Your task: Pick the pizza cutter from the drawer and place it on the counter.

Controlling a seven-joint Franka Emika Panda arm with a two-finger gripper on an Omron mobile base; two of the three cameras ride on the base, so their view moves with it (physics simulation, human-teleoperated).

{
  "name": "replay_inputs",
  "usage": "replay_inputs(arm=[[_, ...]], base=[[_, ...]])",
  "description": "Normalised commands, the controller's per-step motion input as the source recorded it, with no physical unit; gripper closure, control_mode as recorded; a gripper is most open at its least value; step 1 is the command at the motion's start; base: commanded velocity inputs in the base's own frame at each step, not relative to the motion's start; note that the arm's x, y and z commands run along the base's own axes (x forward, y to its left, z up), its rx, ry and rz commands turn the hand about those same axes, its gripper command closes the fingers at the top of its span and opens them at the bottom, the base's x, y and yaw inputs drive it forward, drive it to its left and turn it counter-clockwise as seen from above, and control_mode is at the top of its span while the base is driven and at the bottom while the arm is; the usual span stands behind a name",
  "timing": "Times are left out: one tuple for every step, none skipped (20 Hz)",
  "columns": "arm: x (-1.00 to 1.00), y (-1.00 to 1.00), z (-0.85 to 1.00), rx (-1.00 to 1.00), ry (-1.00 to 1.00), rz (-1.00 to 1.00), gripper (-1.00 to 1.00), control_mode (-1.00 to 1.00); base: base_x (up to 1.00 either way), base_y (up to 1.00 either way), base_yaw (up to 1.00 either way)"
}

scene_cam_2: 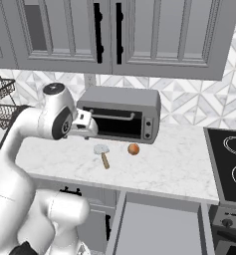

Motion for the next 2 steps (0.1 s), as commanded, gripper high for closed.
replay_inputs(arm=[[-0.51, 0.01, 0.47, 0.00, -0.02, 0.00, -1.00, -1.00], [-0.54, 0.00, 0.39, 0.00, -0.04, 0.00, -1.00, -1.00]], base=[[0.00, 0.00, 0.00], [0.00, 0.00, 0.00]])
